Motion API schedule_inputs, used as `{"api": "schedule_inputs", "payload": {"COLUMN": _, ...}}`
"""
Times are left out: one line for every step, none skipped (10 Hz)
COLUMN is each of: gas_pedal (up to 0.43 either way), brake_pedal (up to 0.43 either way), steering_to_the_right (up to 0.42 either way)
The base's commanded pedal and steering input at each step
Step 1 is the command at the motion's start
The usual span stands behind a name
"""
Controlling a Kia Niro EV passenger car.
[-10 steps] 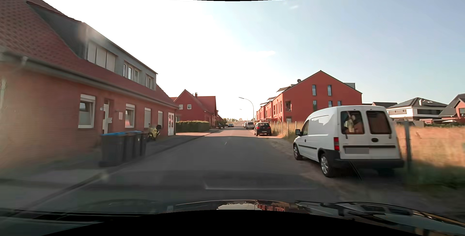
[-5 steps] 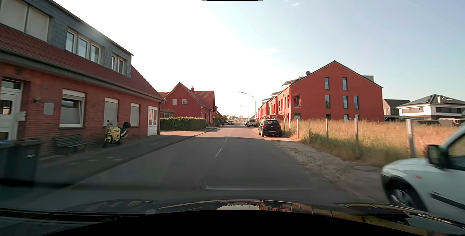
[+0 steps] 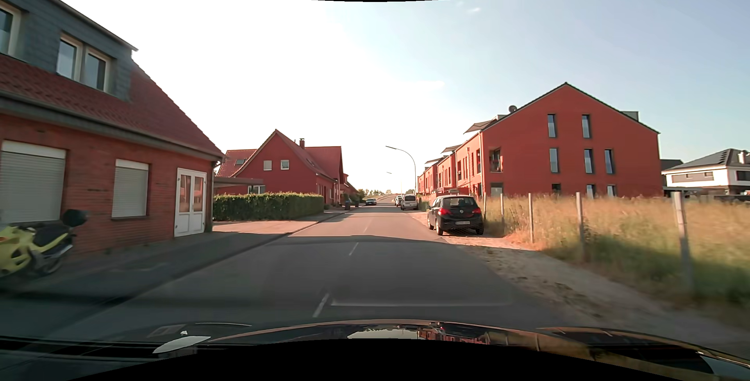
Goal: Follow the waypoints while adhering to traffic rules and regulations
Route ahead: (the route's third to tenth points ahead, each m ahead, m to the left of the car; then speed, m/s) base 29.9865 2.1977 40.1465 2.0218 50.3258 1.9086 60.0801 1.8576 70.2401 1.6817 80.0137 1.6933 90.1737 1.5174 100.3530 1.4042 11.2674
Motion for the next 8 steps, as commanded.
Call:
{"api": "schedule_inputs", "payload": {"gas_pedal": 0.209, "brake_pedal": 0.000, "steering_to_the_right": -0.002}}
{"api": "schedule_inputs", "payload": {"gas_pedal": 0.209, "brake_pedal": 0.000, "steering_to_the_right": -0.003}}
{"api": "schedule_inputs", "payload": {"gas_pedal": 0.209, "brake_pedal": 0.000, "steering_to_the_right": -0.002}}
{"api": "schedule_inputs", "payload": {"gas_pedal": 0.209, "brake_pedal": 0.000, "steering_to_the_right": -0.002}}
{"api": "schedule_inputs", "payload": {"gas_pedal": 0.209, "brake_pedal": 0.000, "steering_to_the_right": -0.002}}
{"api": "schedule_inputs", "payload": {"gas_pedal": 0.209, "brake_pedal": 0.000, "steering_to_the_right": -0.002}}
{"api": "schedule_inputs", "payload": {"gas_pedal": 0.209, "brake_pedal": 0.000, "steering_to_the_right": -0.001}}
{"api": "schedule_inputs", "payload": {"gas_pedal": 0.209, "brake_pedal": 0.000, "steering_to_the_right": 0.000}}
